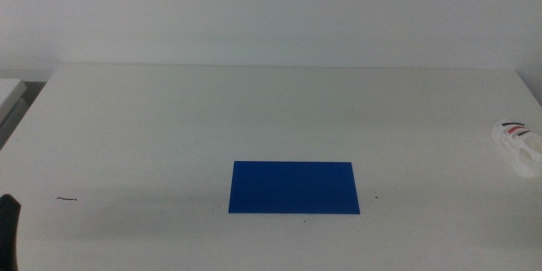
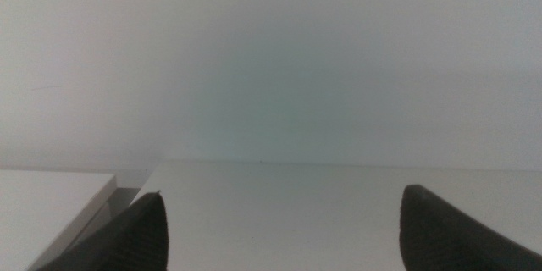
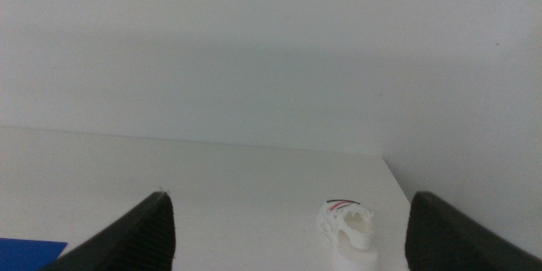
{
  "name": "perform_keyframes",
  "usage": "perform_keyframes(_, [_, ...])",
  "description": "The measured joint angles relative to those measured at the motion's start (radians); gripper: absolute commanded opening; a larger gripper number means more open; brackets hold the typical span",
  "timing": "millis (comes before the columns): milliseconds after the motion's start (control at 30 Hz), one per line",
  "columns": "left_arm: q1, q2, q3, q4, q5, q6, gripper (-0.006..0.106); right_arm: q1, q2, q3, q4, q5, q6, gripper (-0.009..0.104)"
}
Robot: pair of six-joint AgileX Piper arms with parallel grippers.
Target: Use one arm to grab the shoe from the table and place it on the mat.
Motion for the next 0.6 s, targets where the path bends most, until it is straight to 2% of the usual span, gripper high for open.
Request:
perform_keyframes(300, [0.0, 0.0, 0.0, 0.0, 0.0, 0.0, 0.094, 0.0, 0.0, 0.0, 0.019, 0.012, 0.004, 0.093])
perform_keyframes(400, [0.0, 0.0, 0.0, 0.0, 0.0, 0.0, 0.094, 0.0, 0.002, -0.056, 0.019, 0.165, 0.004, 0.093])
perform_keyframes(600, [0.0, 0.0, 0.0, 0.0, 0.0, 0.0, 0.094, 0.0, 0.156, -0.364, 0.025, 0.443, 0.004, 0.093])
